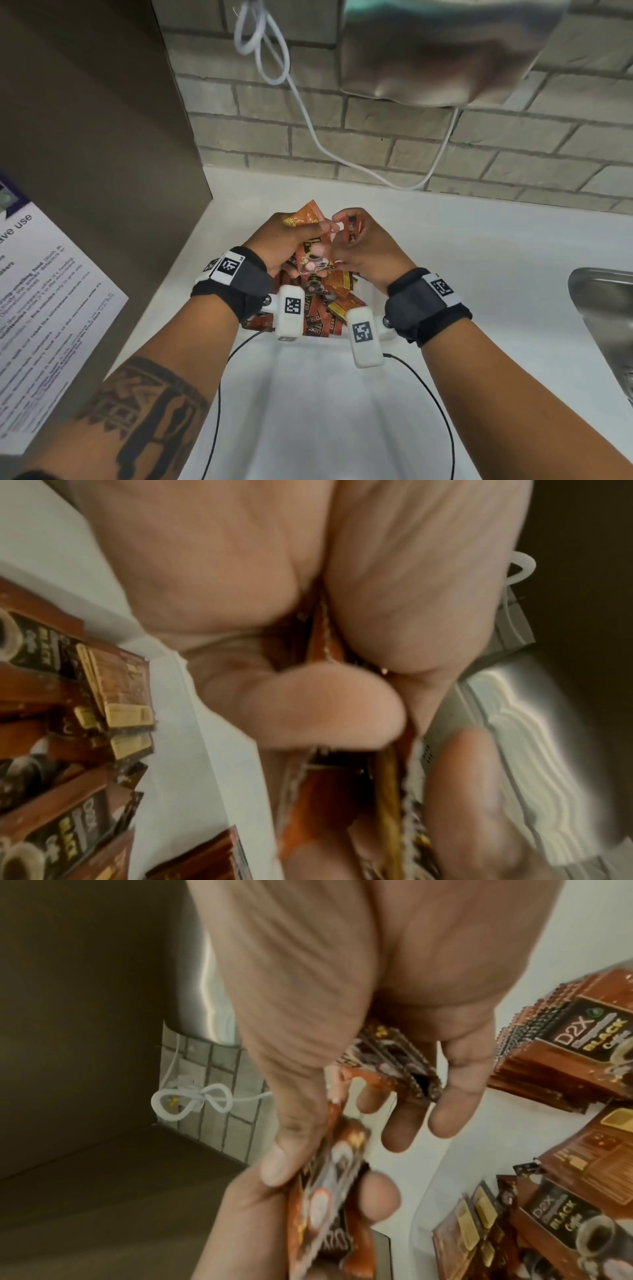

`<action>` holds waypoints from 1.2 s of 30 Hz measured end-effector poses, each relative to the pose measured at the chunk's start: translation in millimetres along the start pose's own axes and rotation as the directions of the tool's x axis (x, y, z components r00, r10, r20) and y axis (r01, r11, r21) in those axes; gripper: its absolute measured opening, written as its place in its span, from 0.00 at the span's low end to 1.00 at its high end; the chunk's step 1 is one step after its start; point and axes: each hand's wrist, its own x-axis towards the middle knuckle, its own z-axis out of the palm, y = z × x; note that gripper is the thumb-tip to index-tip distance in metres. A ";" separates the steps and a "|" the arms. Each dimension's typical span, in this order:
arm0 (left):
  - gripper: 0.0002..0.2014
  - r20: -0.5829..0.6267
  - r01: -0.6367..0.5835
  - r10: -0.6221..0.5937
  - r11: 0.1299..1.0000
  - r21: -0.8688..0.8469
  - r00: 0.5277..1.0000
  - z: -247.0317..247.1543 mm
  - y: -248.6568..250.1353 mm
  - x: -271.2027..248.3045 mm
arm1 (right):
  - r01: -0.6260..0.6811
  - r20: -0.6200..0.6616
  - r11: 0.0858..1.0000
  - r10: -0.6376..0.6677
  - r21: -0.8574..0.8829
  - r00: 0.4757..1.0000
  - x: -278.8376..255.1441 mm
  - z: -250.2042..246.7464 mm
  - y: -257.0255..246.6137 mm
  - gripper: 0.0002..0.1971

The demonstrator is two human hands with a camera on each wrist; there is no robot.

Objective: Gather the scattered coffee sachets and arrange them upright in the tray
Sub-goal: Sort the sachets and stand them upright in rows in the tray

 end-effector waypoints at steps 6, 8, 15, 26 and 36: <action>0.18 0.035 0.046 -0.040 0.983 -0.178 0.999 7.0 0.2 5.1 | -0.066 0.015 0.983 0.064 0.171 0.998 3.1 2.4 1.2 0.28; 0.15 0.046 0.034 -0.026 0.982 -0.186 0.999 3.3 -0.7 5.4 | -0.080 0.023 0.962 0.077 0.261 0.997 2.1 -4.0 -1.0 0.22; 0.17 0.072 -0.071 0.079 0.992 -0.107 0.994 -2.2 -4.6 0.3 | 0.004 -0.099 0.991 0.009 0.131 0.995 4.2 -10.6 -3.8 0.12; 0.25 0.140 0.077 -0.034 0.946 -0.316 0.990 -8.7 -3.7 1.4 | 0.304 -0.066 0.950 -0.308 -0.069 0.949 0.9 -18.8 -1.1 0.08; 0.18 -0.064 -0.125 0.113 0.963 -0.238 0.992 -5.7 -0.4 0.7 | -0.002 -0.205 0.981 0.042 0.192 0.978 -2.3 -18.7 -1.4 0.12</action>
